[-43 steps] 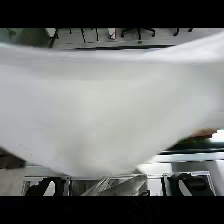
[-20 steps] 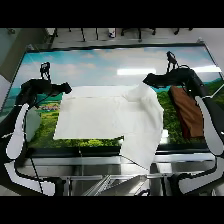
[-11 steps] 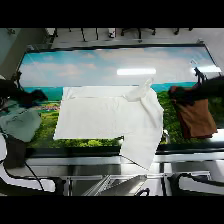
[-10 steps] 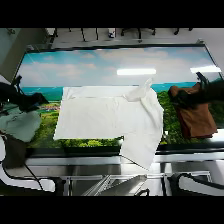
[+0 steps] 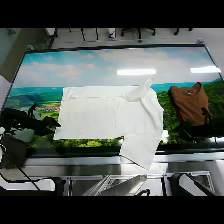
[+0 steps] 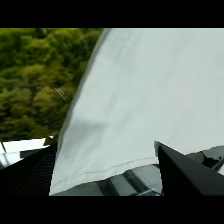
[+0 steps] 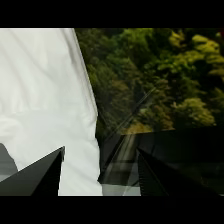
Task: Fold the shirts.
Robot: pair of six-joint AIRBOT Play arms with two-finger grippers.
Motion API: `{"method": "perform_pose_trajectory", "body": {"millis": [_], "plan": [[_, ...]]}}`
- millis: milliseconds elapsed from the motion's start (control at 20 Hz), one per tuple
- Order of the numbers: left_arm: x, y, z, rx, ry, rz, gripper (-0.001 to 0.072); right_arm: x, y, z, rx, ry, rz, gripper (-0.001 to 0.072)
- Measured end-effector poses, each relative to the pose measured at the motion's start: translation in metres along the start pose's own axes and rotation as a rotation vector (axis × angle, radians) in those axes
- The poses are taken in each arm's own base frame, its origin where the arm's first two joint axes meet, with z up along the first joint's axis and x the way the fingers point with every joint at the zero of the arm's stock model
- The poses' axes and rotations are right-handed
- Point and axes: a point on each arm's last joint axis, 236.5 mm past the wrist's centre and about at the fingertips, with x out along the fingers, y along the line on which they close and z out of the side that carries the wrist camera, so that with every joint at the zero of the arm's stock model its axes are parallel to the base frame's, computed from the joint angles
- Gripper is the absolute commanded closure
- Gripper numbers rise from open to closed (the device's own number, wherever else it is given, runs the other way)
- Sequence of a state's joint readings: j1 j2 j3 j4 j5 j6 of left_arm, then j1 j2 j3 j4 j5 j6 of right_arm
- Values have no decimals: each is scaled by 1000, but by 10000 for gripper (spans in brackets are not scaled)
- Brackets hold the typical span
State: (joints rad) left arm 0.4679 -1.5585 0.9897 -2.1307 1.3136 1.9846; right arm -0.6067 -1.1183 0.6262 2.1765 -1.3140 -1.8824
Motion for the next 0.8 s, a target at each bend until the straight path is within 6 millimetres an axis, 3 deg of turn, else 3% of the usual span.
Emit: {"method": "perform_pose_trajectory", "body": {"millis": [150,200,450,500,600,800], "plan": [[12,-4,1,36,-4,17,631,21,1,-11,-7,42,13,190],[16,-7,2,51,-4,21,687,29,4,-13,-16,57,20,190],[24,-18,1,101,5,22,688,67,17,-22,-48,131,33,192],[25,-19,2,102,5,21,689,74,19,-24,-45,146,40,210],[26,-20,1,106,6,21,688,84,20,-24,-48,157,39,349],[26,-21,2,109,6,19,688,94,20,-24,-55,166,40,348]]}}
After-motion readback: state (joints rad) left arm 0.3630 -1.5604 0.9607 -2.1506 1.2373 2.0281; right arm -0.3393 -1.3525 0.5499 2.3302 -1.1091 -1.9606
